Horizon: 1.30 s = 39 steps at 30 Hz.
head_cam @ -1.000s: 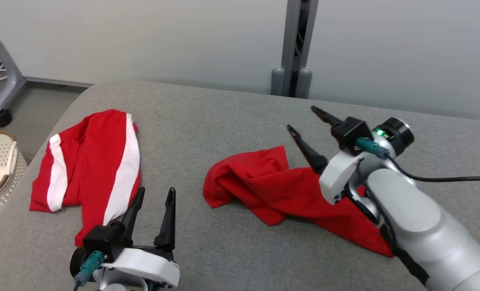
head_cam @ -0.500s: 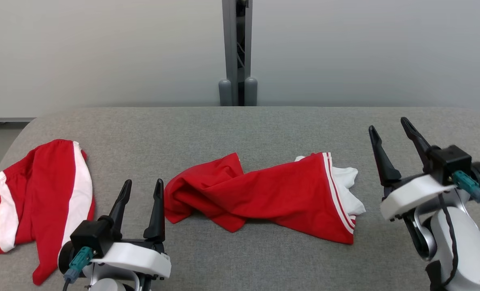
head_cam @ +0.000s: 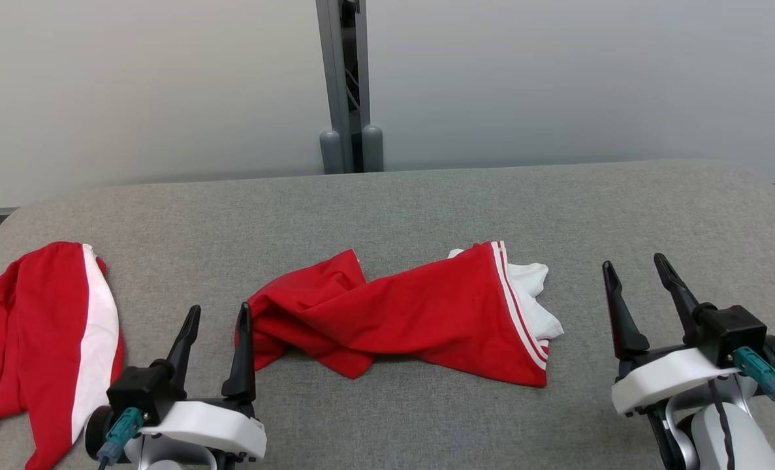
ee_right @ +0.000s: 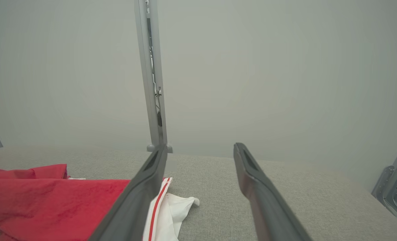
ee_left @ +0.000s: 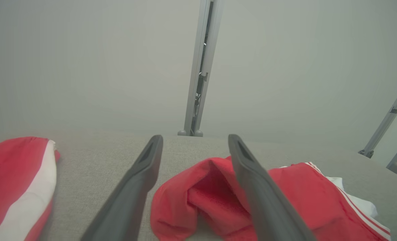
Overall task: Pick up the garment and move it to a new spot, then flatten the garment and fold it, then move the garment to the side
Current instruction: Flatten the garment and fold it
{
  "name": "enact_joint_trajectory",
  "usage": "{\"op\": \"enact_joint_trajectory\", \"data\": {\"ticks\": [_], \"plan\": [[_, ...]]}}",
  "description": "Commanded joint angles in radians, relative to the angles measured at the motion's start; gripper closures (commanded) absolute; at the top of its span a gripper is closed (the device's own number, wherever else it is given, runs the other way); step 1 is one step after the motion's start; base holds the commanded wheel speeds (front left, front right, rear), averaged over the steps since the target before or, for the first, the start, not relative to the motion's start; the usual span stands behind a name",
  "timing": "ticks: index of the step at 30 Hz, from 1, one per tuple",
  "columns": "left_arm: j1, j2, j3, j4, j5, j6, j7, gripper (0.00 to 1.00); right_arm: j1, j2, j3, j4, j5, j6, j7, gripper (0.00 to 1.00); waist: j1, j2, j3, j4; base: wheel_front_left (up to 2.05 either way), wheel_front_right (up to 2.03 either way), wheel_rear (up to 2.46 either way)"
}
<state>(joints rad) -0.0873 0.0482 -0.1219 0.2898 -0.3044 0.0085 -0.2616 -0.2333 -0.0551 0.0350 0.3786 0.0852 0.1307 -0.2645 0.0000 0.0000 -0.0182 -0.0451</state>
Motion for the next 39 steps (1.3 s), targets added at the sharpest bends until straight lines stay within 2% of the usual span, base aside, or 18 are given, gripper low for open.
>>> {"op": "enact_joint_trajectory", "data": {"ticks": [1, 8, 12, 22, 29, 39], "plan": [[0.004, 0.004, 0.006, -0.001, 0.008, -0.002, -0.003, 0.0, 0.011, -0.001, -0.007, -0.004, -0.008, 0.0, -0.002, 0.0, 0.0, 0.0, 0.0, 0.0, 0.0, 0.0, 0.0], [0.011, 0.004, 0.0, 0.004, 0.013, -0.007, -0.003, 0.0, 0.003, 0.002, -0.011, 0.021, -0.007, 0.0, -0.002, 0.0, 0.0, 0.0, 0.011, 0.017, 0.0, 0.0, 0.0], [0.008, 0.004, -0.012, 0.016, 0.021, -0.015, -0.003, 0.0, -0.043, 0.0, 0.037, 0.098, 0.03, 0.0, -0.002, 0.0, 0.0, 0.0, 0.033, 0.031, 0.0, 0.0, 0.0], [-0.05, 0.004, -0.023, -0.001, 0.034, -0.048, -0.003, 0.0, -0.301, -0.077, 0.176, 0.345, 0.172, 0.0, 0.092, 0.0, 0.0, 0.0, 0.141, 0.092, 0.0, 0.0, 0.0], [-0.074, 0.004, -0.046, 0.001, 0.022, -0.054, -0.003, 0.0, -0.429, -0.105, 0.207, 0.495, 0.293, 0.0, 0.141, 0.0, 0.0, 0.0, 0.191, 0.152, 0.0, 0.0, 0.0], [-0.084, 0.004, -0.065, -0.007, 0.002, -0.046, -0.003, 0.0, -0.52, -0.126, 0.263, 0.601, 0.457, 0.0, 0.193, 0.0, 0.0, 0.0, 0.236, 0.206, 0.0, 0.0, 0.0]]}}
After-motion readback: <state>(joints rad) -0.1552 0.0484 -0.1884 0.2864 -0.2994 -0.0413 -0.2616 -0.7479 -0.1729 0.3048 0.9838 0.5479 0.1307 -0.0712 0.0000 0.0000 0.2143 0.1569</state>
